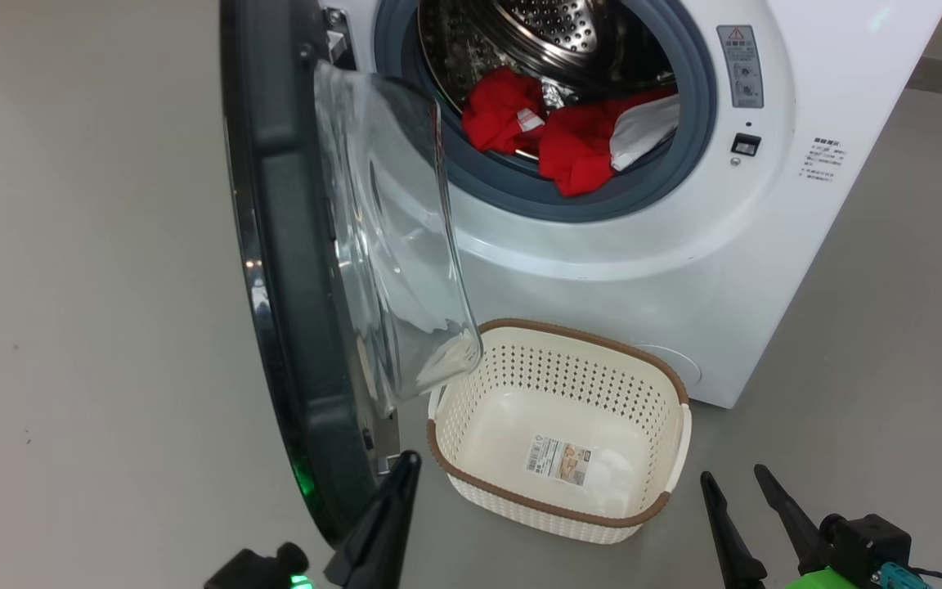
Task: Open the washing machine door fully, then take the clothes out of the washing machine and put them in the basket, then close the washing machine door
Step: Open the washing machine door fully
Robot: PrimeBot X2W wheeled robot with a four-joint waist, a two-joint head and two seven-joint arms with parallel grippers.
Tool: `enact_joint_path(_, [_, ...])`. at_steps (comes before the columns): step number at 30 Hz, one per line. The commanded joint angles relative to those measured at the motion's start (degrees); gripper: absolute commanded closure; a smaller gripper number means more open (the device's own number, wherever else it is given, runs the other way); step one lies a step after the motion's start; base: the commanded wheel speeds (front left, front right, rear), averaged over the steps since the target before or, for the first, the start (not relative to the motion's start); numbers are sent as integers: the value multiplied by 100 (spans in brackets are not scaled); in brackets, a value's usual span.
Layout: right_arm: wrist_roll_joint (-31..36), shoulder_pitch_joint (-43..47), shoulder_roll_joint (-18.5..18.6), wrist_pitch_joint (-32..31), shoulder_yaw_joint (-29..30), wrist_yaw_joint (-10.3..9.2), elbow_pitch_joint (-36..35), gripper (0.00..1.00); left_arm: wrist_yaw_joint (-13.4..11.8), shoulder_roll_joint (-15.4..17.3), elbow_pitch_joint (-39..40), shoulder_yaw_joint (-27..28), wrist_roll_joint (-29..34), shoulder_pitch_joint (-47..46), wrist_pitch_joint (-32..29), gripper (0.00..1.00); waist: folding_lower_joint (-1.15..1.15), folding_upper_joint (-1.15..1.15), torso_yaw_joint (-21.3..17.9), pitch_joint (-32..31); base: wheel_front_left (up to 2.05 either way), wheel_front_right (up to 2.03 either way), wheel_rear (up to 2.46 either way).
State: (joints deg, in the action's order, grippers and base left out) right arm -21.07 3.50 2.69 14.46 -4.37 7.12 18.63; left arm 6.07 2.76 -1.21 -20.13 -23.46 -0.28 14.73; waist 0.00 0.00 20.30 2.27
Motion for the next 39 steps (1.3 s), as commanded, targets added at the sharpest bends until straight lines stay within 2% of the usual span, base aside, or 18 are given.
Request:
enact_joint_path(1, [61, -221, 29, 53, -134, 36, -152, 0, -11, 11, 40, 219, -118, -143, 27, 100, 0, 0, -12, 27, 0, 0, 0])
enact_joint_path(8, [77, -259, 25, 53, -126, 36, -167, 0, 2, 11, -446, 482, -281, -321, 27, 100, 0, 0, -41, 96, 0, 0, 0])
enact_joint_path(20, [92, -266, 22, 53, -114, 36, -215, 0, -56, 11, -582, 953, -281, -326, 27, 100, 0, 0, 22, 121, 0, 0, 0])
enact_joint_path(39, [87, -379, 20, 53, -155, 36, -212, 0, 79, 48, -923, 2787, 142, -571, 27, 100, 0, 0, 65, 343, 0, 0, 0])
